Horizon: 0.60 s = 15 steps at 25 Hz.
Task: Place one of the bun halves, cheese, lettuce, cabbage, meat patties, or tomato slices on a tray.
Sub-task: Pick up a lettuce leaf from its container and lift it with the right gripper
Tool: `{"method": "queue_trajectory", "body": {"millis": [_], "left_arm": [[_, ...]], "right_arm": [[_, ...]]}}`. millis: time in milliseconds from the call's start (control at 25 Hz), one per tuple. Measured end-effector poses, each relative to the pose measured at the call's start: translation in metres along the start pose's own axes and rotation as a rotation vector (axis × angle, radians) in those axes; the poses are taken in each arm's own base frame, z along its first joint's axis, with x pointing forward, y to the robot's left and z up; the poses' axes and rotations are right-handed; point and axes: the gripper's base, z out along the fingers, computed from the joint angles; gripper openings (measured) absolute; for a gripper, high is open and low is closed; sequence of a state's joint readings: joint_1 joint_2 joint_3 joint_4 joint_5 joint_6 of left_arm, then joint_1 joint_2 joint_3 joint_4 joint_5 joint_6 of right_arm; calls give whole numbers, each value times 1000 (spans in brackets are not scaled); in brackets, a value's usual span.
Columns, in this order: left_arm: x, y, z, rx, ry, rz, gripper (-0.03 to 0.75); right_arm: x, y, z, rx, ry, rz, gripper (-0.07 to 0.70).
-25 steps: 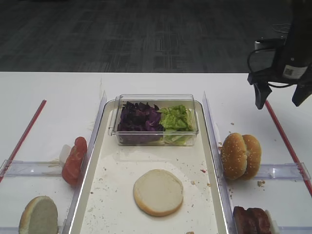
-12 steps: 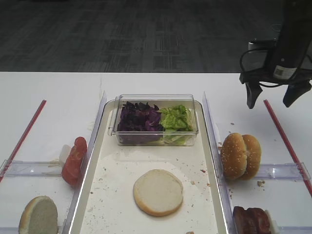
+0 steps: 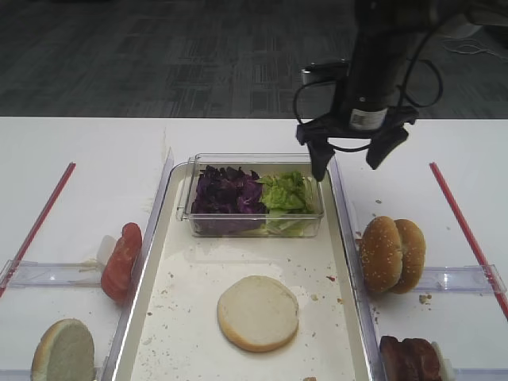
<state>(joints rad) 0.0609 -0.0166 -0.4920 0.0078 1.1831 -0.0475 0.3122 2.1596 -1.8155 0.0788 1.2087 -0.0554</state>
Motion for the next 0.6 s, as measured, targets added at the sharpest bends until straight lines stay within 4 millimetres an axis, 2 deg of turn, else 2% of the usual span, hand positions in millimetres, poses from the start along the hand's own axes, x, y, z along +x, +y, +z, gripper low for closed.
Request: {"method": "queue_trajectory", "body": {"millis": [280,440,600], "left_arm": [[0,0,0,0,0,0,437],[0,0,0,0,0,0,437],[0,0,0,0,0,0,437]], "right_arm": [[-8,68,-13,-42,-73,-138,664],[-7,87,-12,-53,-90,-178,664],[-8,88,0,-50,-76,-182,660]]}}
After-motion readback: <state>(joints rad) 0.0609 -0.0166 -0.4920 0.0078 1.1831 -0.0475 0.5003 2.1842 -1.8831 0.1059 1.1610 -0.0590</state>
